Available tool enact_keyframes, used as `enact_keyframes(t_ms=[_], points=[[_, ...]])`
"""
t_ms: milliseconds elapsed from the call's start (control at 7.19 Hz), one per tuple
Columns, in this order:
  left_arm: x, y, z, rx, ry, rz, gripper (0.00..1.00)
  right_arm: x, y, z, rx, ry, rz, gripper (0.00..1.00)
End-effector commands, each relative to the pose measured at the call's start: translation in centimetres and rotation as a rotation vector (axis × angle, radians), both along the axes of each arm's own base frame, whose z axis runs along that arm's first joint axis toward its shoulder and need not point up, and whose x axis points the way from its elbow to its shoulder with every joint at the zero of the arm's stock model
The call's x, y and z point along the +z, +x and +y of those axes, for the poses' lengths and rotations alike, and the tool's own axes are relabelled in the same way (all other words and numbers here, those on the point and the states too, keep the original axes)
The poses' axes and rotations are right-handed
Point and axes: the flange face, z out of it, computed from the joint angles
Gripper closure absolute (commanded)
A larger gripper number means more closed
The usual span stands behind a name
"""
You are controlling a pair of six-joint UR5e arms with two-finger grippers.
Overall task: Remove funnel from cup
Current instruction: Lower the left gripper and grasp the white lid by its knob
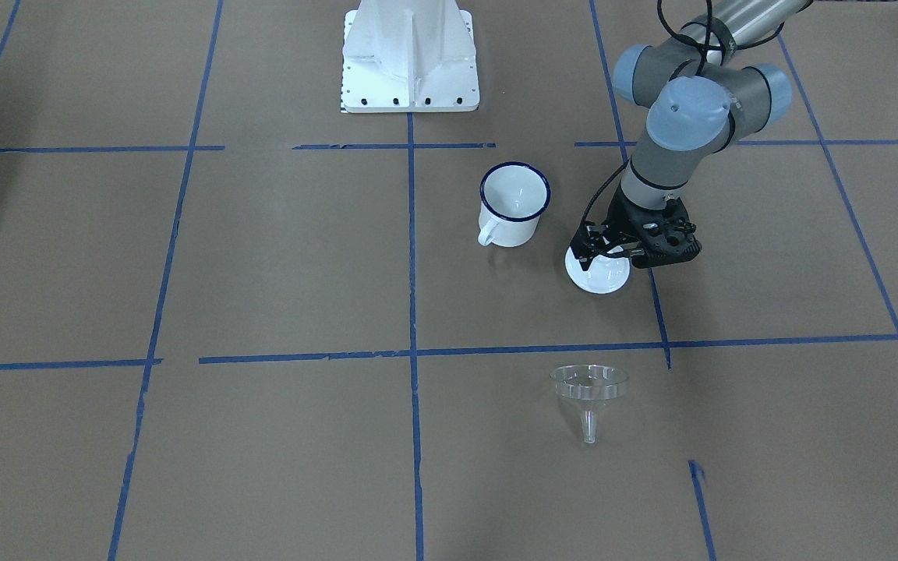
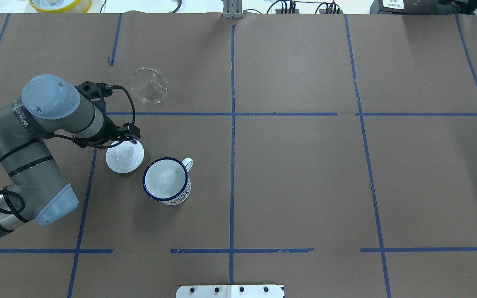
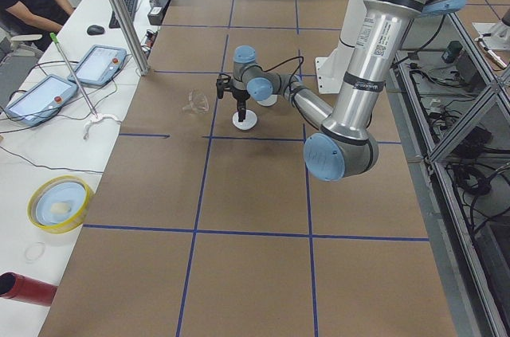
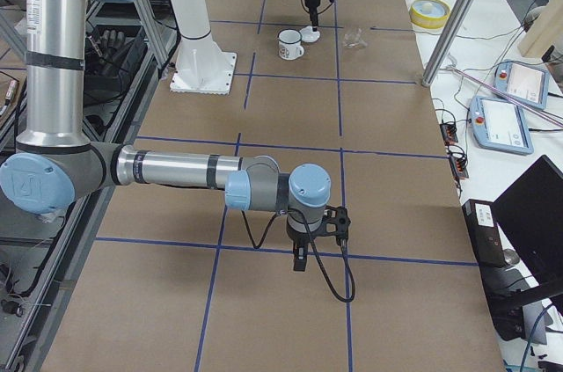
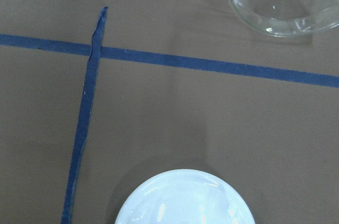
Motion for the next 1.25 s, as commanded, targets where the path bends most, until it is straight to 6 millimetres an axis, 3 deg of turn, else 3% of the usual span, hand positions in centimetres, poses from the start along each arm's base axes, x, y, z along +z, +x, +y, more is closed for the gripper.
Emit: enact_keyframes(t_ms=[0, 556, 1112], points=[[0.25, 0.13, 0.22, -0.023, -0.018, 0.024, 0.06, -0.03, 0.00, 0.00, 0.000, 0.001, 0.000, 0.00], [-0.02, 0.42, 0.52, -0.022, -0.014, 0.025, 0.33, -0.03, 0.00, 0.00, 0.000, 0.001, 0.000, 0.00], [0.16, 0.44, 0.47, -0.023, -0.017, 0.016, 0.45, -0.03, 0.00, 0.00, 0.000, 0.001, 0.000, 0.00]])
